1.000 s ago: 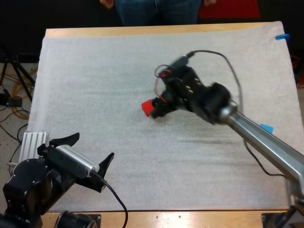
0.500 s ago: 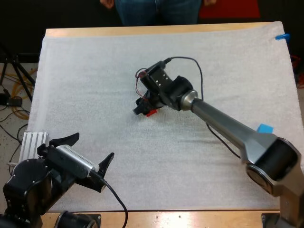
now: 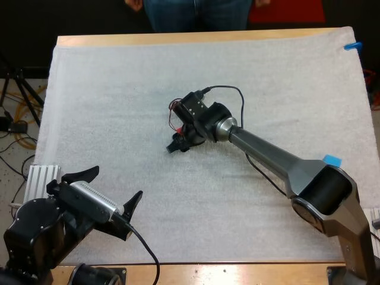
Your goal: Stack red cube on blue cube
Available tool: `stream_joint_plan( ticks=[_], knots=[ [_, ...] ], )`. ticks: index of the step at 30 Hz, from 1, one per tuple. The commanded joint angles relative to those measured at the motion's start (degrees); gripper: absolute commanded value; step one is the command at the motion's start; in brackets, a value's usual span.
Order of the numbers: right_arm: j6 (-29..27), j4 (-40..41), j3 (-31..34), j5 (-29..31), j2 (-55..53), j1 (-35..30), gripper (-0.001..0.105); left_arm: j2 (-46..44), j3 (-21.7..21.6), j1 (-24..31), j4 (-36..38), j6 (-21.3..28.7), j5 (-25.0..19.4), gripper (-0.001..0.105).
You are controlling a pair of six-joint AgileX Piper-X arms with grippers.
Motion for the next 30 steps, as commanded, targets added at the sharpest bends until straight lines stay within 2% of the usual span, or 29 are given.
stream_joint_plan(
  ticks=[1,4,7,13,17,19,26,30],
  knots=[
    [0.2,-0.1,-0.6,-0.7,-0.5,0.2,0.028,-0.1,-0.4,-0.2,-0.1,0.0,-0.6,0.087],
    [0.2,0.1,-1.0,-0.3,-0.7,0.2,0.009,-0.1,-0.4,-0.2,-0.1,0.0,-0.6,0.087],
    [0.1,3.1,-3.1,-0.2,-0.6,0.2,0.000,-0.1,-0.4,-0.2,-0.1,0.0,-0.5,0.087],
    [-2.1,10.5,-8.3,5.0,-4.3,-0.3,0.000,-0.1,-0.4,-0.2,0.8,2.0,7.0,0.087],
    [-2.4,11.0,-8.6,5.8,-9.2,-1.5,0.000,-0.1,-0.4,-0.2,0.7,4.0,10.0,0.087],
    [-2.4,11.7,-8.6,5.8,-12.4,-3.0,0.000,-0.1,-0.4,-0.2,0.7,6.2,12.9,0.087],
    [-1.5,17.3,-8.5,6.1,-20.9,-10.2,0.000,-0.1,-0.4,-0.6,0.7,6.9,16.0,0.087],
    [-1.5,21.9,-8.5,6.1,-24.8,-15.5,0.000,-0.1,-0.4,-3.7,0.7,8.1,16.1,0.087]
  ],
)
